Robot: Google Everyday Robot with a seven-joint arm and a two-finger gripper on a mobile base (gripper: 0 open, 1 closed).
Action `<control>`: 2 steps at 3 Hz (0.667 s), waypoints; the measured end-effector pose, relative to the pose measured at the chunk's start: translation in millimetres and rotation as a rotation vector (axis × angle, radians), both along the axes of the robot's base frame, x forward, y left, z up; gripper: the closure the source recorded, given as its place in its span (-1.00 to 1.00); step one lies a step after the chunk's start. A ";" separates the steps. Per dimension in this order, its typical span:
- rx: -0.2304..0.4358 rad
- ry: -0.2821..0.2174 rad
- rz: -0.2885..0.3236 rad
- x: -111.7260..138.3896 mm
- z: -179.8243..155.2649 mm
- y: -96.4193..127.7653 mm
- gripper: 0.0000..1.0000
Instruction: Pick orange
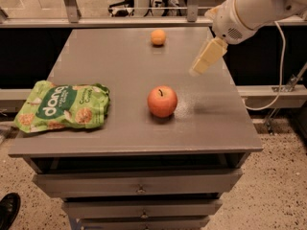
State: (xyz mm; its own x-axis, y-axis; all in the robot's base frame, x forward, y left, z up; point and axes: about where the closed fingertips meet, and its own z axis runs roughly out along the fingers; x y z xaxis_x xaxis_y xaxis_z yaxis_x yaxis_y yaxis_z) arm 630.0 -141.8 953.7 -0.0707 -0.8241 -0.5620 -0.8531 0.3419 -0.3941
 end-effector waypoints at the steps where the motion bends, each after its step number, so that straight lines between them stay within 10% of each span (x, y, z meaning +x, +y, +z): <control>1: 0.091 -0.004 -0.064 12.2 -1.8 -0.3 -1.00; 2: 0.272 -0.039 -0.165 66.6 -13.6 8.5 -1.00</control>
Offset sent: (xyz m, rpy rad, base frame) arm 0.0989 -0.0013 -0.0158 0.3854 -0.0876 -0.2520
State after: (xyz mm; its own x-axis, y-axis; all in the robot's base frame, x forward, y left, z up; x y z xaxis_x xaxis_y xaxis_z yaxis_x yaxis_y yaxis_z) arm 696.6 -133.3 940.1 -0.1655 -0.6221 -0.7652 -0.7635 0.5720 -0.2999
